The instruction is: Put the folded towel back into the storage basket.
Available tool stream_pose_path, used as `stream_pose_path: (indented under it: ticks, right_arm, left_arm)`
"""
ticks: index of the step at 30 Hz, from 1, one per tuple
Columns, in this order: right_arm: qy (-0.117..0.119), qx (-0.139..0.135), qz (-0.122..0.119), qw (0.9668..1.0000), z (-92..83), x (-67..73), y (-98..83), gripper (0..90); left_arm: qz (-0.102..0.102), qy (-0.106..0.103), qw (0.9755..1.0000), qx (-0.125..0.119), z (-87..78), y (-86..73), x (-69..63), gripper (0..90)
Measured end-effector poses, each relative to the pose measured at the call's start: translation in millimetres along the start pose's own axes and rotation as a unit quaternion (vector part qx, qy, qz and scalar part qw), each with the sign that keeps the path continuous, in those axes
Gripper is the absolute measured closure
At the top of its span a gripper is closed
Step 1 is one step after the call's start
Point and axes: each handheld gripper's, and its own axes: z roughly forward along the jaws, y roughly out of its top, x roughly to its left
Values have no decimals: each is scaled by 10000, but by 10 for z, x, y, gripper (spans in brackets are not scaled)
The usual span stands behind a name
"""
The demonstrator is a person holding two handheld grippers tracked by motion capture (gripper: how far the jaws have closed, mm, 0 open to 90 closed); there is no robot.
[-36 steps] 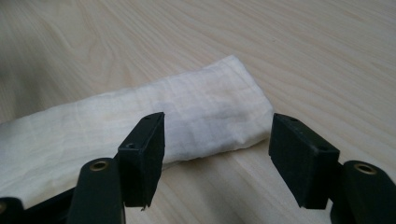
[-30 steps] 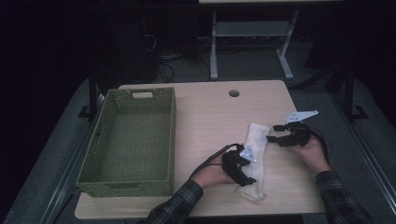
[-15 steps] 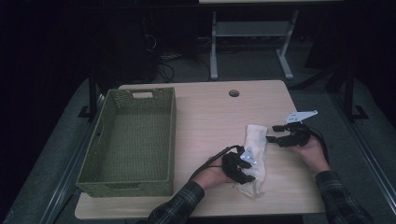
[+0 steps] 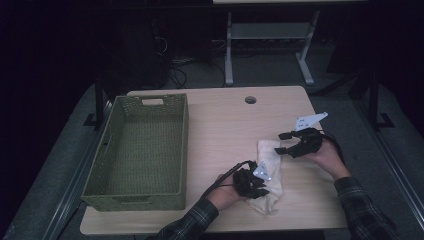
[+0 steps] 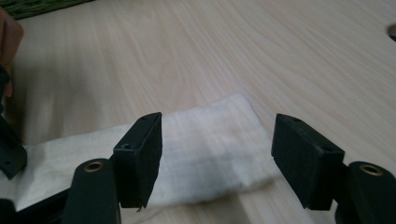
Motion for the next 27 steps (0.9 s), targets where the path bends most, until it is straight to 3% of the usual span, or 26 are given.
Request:
stream_pose_path:
  ticks: [7,10,12,17,21,23,24,25,27]
  right_arm:
    - [185,176,-160,9995,222,-59,193,324]
    - [248,255,-268,9990,323,-108,221,330]
    - [297,308,-349,9985,389,-141,217,334]
    - [223,582,-286,9976,536,-186,160,347]
    - [196,655,-343,9971,584,-210,128,337]
    - [206,724,-260,9968,604,-199,114,332]
    - [153,769,-378,9962,609,-214,106,330]
    - [199,780,-282,9964,617,-203,97,331]
    - [199,899,-418,9949,644,-222,74,356]
  left_arm:
    - [-198,-46,9998,-70,-76,-46,-21,790]
    - [-163,-56,9998,-47,-78,-39,-15,789]
    - [-156,-101,9998,-50,-73,-36,-3,789]
    - [-174,-157,9997,-39,-66,-37,12,788]
    - [-167,-160,9997,-12,-59,-35,14,788]
    - [-180,-163,9997,8,-55,-36,15,788]
    - [-185,-165,9997,16,-52,-35,16,788]
    - [-185,-161,9997,-4,-48,-37,15,788]
    - [-195,-162,9997,5,-45,-36,16,788]
